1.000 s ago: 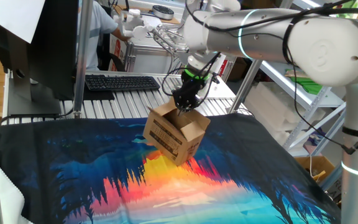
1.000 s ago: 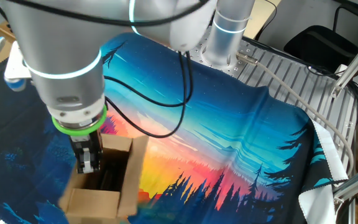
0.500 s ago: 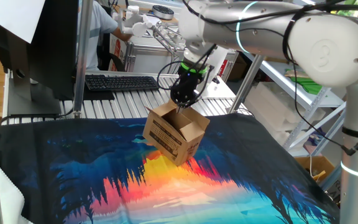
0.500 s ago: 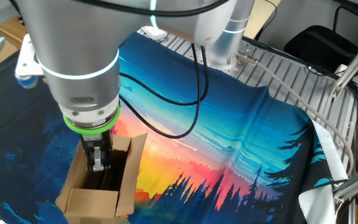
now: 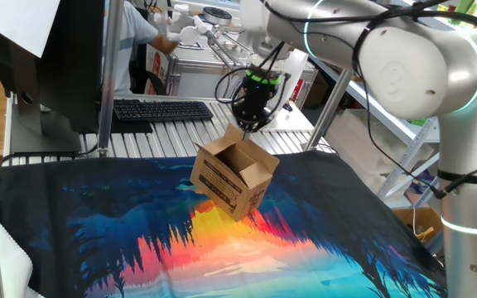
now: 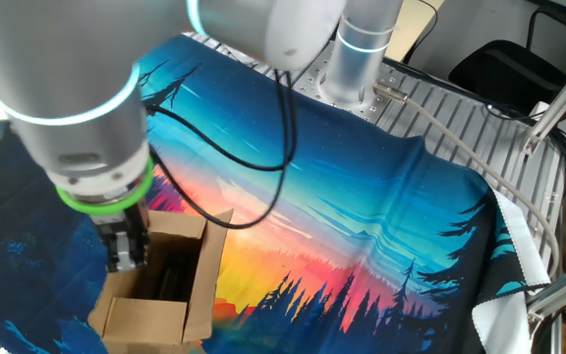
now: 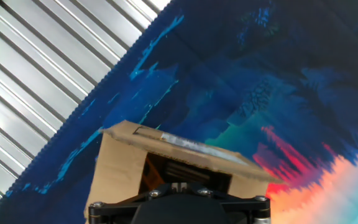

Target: Cover the box

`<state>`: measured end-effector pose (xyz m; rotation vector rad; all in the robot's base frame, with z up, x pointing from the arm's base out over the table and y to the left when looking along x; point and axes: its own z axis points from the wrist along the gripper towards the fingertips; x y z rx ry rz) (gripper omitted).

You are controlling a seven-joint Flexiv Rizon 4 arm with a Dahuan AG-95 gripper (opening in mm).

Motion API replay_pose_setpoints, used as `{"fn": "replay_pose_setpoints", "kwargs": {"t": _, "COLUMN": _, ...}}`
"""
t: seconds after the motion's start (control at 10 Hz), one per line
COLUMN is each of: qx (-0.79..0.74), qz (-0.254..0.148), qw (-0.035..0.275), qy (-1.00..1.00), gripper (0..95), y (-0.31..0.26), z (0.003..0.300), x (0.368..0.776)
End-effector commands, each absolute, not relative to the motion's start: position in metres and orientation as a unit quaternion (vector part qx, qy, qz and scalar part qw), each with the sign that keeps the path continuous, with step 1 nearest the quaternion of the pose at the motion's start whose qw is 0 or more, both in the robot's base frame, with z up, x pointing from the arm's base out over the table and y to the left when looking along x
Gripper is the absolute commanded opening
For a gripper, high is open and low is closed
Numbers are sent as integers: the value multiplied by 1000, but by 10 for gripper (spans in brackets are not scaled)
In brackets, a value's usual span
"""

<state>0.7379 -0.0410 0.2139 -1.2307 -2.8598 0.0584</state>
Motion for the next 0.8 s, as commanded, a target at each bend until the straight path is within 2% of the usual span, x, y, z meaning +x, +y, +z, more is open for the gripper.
{"fn": "replay_pose_setpoints", "kwargs": {"t": 0.1, "qx": -393, "qz": 19, "qw": 11, "qy": -919, "gripper": 0, "y": -46, "z": 215, "x": 738}}
{"fn": "replay_pose_setpoints", "kwargs": {"t": 0.8, "qx": -375, "qz": 13, "qw": -1, "qy": -927, "gripper": 0, "y": -76, "z": 209, "x": 747}}
